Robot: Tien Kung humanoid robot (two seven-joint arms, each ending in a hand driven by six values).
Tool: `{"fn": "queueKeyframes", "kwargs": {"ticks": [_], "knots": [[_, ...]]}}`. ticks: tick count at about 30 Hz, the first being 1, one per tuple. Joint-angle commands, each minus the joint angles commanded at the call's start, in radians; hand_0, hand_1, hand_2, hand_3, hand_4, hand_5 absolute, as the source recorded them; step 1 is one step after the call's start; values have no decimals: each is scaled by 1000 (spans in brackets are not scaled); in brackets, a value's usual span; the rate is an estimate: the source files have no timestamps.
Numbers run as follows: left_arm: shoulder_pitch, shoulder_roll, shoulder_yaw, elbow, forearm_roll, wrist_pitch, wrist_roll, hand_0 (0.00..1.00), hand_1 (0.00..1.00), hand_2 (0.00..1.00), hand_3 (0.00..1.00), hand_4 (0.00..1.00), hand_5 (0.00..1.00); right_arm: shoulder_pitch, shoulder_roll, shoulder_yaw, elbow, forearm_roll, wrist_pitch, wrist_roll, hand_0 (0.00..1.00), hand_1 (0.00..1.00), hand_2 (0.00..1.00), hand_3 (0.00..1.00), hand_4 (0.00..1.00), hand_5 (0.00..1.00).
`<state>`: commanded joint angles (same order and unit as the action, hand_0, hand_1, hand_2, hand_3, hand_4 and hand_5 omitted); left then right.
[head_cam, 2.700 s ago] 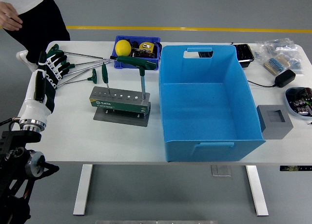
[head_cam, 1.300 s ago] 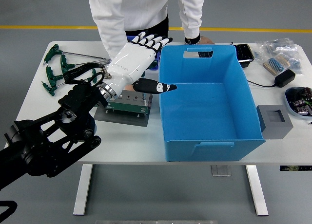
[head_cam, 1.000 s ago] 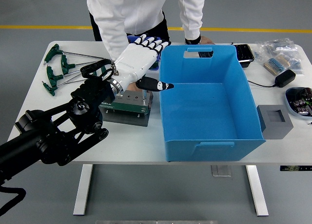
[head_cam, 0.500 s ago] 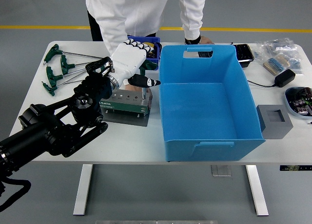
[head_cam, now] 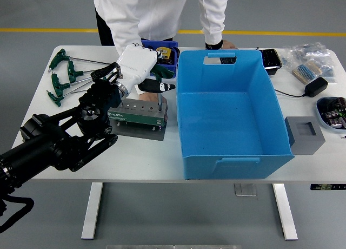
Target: Lift tool from toolbox,place it in box,lift tool from toolbox,place it in box
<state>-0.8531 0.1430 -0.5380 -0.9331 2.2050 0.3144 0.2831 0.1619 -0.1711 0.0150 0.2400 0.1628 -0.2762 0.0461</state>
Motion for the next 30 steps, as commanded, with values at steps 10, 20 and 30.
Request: {"fn": "queueKeyframes", "kwargs": {"ticks": [10,20,30], "knots": [[-3,-9,11,39,-51,55,-16,384,254,314,344,998,773,0,-1,-3,1,6,1,2,654,647,711,560,810,751],[-7,-29,26,86,-101,114,-37,348,193,257,268,998,751,3,-5,-6,3,9,2,5,654,646,710,560,811,750],[-3,-39,45,104,-137,181,-73,276,134,193,193,987,756,7,-7,-2,5,8,2,8,654,645,709,560,811,751]]}}
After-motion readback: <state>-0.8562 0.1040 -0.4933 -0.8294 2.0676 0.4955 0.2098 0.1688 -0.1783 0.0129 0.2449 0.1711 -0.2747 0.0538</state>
